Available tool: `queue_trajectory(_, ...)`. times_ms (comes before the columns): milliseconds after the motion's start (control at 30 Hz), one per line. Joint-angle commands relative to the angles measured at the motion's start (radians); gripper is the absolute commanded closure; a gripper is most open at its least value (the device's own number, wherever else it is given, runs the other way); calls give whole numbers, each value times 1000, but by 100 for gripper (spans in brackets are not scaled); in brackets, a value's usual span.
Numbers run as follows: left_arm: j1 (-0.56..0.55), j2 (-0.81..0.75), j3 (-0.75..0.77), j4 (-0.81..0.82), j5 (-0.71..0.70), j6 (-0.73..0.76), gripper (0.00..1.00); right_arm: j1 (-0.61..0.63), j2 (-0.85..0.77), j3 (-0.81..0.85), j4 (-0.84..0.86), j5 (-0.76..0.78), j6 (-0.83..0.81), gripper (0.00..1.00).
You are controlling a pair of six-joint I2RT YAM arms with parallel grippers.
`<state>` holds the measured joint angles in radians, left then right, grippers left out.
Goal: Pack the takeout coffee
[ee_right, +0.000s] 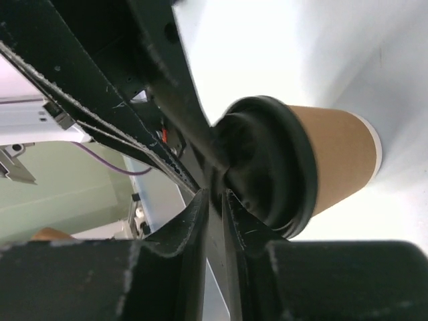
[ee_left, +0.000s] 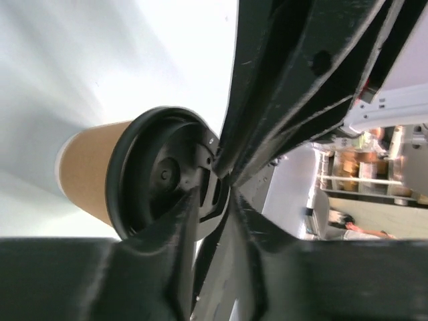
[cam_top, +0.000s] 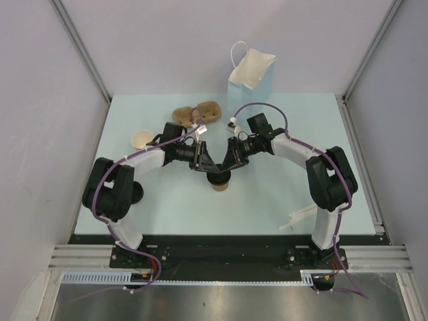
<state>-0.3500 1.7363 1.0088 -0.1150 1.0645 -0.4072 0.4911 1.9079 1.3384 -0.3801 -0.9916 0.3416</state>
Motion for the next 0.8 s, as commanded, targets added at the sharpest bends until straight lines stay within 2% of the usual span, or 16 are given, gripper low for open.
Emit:
queue_trajectory(0, 0, -101, 103, -110, -84, 125, 59, 3, -124, 8, 109, -48, 65, 78)
queue_trajectory(167, 0, -191, 180, -270, -251, 295, 37, -42, -196, 8, 87, -36, 59, 69)
queue_trajectory(200, -1, -204, 186, -306, -292, 350, 22, -52, -217, 8, 75, -27, 50, 61)
queue_trajectory(267, -10, -224, 218, -359, -352, 405, 1, -75, -234, 8, 40, 2, 22, 51)
queue_trajectory(300, -38, -228, 232, -417, -427, 501, 0, -98, -240, 8, 27, 10, 16, 41)
queue_trajectory(367, -96, -244, 264, -471, -507, 601, 1, -127, -256, 8, -9, 30, -7, 31)
queue_trajectory(400, -116, -248, 270, -477, -578, 625, 0, -152, -260, 8, -22, 51, -19, 25)
queue_trajectory(467, -176, -242, 299, -495, -633, 663, 1, -175, -277, 8, -55, 80, -59, 10)
queue_trajectory(533, -216, -222, 332, -523, -708, 679, 1, -206, -288, 8, -88, 114, -81, 0)
queue_trajectory(767, -339, -124, 415, -597, -798, 699, 1, -290, -308, 8, -143, 148, -128, 0)
